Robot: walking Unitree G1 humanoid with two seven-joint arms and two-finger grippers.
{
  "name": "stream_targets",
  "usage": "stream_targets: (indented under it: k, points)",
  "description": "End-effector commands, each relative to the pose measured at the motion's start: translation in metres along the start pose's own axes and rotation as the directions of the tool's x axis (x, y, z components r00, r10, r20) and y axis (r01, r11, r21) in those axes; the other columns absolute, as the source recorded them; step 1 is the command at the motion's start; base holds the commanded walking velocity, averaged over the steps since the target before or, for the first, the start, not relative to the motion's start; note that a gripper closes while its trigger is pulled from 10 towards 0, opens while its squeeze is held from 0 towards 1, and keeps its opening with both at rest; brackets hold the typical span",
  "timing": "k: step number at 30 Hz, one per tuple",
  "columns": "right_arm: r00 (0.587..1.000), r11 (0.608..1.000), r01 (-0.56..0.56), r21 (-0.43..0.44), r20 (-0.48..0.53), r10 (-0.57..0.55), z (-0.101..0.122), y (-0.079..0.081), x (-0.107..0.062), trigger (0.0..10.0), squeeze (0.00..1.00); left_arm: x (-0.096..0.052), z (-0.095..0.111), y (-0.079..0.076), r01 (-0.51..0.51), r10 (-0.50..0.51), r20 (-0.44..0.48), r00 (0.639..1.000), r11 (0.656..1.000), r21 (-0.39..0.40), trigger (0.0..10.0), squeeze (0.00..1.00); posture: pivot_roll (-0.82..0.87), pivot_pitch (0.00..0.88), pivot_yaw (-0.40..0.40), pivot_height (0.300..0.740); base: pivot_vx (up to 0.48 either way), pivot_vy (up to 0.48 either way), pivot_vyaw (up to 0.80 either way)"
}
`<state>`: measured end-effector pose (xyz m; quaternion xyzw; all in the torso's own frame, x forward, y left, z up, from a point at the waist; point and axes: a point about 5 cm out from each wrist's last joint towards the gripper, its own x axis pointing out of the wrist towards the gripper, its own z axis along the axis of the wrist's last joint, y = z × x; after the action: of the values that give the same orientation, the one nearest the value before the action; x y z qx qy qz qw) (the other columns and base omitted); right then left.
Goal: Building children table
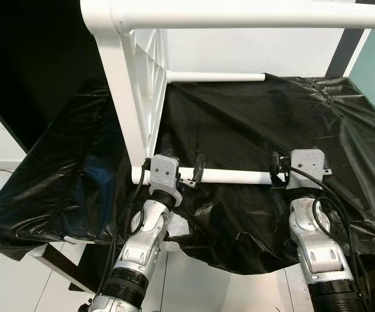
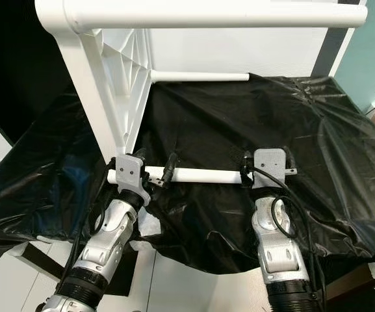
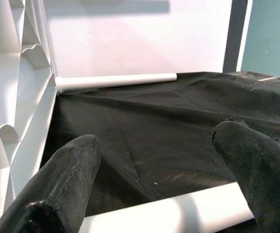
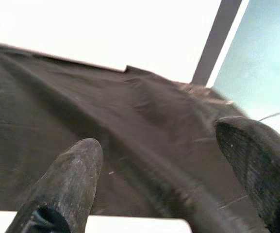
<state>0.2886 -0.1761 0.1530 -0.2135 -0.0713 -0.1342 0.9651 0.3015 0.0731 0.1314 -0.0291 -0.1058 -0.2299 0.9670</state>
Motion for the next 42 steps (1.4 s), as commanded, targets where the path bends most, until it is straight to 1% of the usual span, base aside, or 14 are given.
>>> stream_targets:
  k: [1, 5, 8, 11, 12, 13, 14, 20, 31, 34, 36, 38, 41, 42]
  points:
    - [1.000, 0.999, 0.006, -0.039, 0.016, -0.006, 0.005, 0.002, 0.003, 10.0, 0.00, -0.002, -0.003, 0.002, -0.002, 0.002, -0.012, 1.000, 1.000, 0.008, 10.0, 0.00, -0.05, 0.005, 0.026, 0.740, 0.000, 0.000, 0.00]
    - [0.999, 0.998, -0.004, -0.060, 0.036, 0.006, 0.008, 0.004, 0.004, 10.0, 0.00, -0.002, -0.003, 0.002, 0.002, -0.002, -0.012, 1.000, 1.000, 0.012, 10.0, 0.00, -0.05, 0.004, 0.026, 0.740, 0.000, 0.000, 0.00]
    - [0.997, 0.992, -0.001, -0.125, 0.083, 0.011, 0.016, 0.003, 0.008, 10.0, 0.00, -0.002, -0.003, 0.002, 0.002, -0.002, -0.013, 1.000, 1.000, 0.014, 10.0, 0.00, -0.05, 0.006, 0.029, 0.740, 0.000, 0.000, 0.00]
    - [0.997, 0.992, -0.001, -0.125, 0.083, 0.011, 0.016, 0.003, 0.008, 10.0, 0.00, -0.002, -0.003, 0.002, 0.002, -0.002, -0.013, 1.000, 1.000, 0.014, 10.0, 0.00, -0.05, 0.006, 0.029, 0.740, 0.000, 0.000, 0.00]
    - [0.992, 0.985, 0.007, -0.175, 0.128, 0.016, 0.024, 0.001, 0.013, 10.0, 0.00, -0.002, -0.003, 0.002, 0.003, -0.003, -0.015, 1.000, 1.000, 0.014, 10.0, 0.00, -0.05, 0.005, 0.030, 0.740, 0.000, 0.000, 0.00]
    - [0.992, 0.985, 0.007, -0.175, 0.128, 0.016, 0.024, 0.001, 0.013, 10.0, 0.00, -0.002, -0.003, 0.002, 0.003, -0.003, -0.015, 1.000, 1.000, 0.014, 10.0, 0.00, -0.05, 0.005, 0.030, 0.740, 0.000, 0.000, 0.00]
    - [0.974, 0.962, 0.037, -0.270, 0.225, 0.026, 0.044, -0.004, 0.023, 10.0, 0.00, -0.001, -0.004, 0.001, 0.005, -0.005, -0.016, 1.000, 1.000, 0.014, 10.0, 0.00, -0.05, 0.002, 0.025, 0.740, 0.000, 0.000, 0.00]
    - [0.942, 0.929, 0.073, -0.362, 0.330, 0.054, 0.066, -0.004, 0.027, 10.0, 0.00, 0.000, -0.004, 0.001, 0.001, 0.000, -0.013, 1.000, 1.000, 0.014, 10.0, 0.00, -0.04, 0.000, 0.018, 0.740, 0.000, 0.000, 0.00]
    - [0.910, 0.898, 0.131, -0.420, 0.411, 0.060, 0.076, 0.002, 0.022, 10.0, 0.00, 0.000, -0.004, 0.002, -0.009, 0.009, -0.008, 1.000, 1.000, 0.017, 10.0, 0.00, -0.04, 0.000, 0.014, 0.740, 0.000, 0.000, 0.00]
    - [0.882, 0.870, 0.184, -0.458, 0.468, 0.059, 0.087, 0.000, 0.021, 10.0, 0.00, 0.000, -0.004, 0.002, -0.008, 0.008, -0.007, 1.000, 1.000, 0.018, 10.0, 0.00, -0.04, 0.000, 0.017, 0.740, 0.000, 0.000, 0.00]
    - [0.847, 0.835, 0.247, -0.492, 0.529, 0.061, 0.098, -0.002, 0.020, 10.0, 0.00, 0.001, -0.004, 0.001, -0.004, 0.004, -0.007, 1.000, 1.000, 0.019, 10.0, 0.00, -0.05, 0.000, 0.016, 0.740, 0.000, 0.000, 0.00]
    - [0.847, 0.835, 0.247, -0.492, 0.529, 0.061, 0.098, -0.002, 0.020, 10.0, 0.00, 0.001, -0.004, 0.001, -0.004, 0.004, -0.007, 1.000, 1.000, 0.019, 10.0, 0.00, -0.05, 0.000, 0.016, 0.740, 0.000, 0.000, 0.00]
    - [0.818, 0.809, 0.289, -0.512, 0.571, 0.069, 0.107, -0.004, 0.018, 10.0, 0.00, 0.001, -0.004, 0.001, -0.003, 0.003, -0.006, 1.000, 1.000, 0.019, 10.0, 0.00, -0.05, 0.000, 0.016, 0.740, 0.000, 0.000, 0.00]
    - [0.793, 0.789, 0.320, -0.524, 0.604, 0.079, 0.116, -0.004, 0.017, 10.0, 0.00, 0.001, -0.004, 0.001, -0.003, 0.003, -0.005, 1.000, 1.000, 0.019, 10.0, 0.00, -0.05, 0.000, 0.016, 0.740, 0.000, 0.000, 0.00]
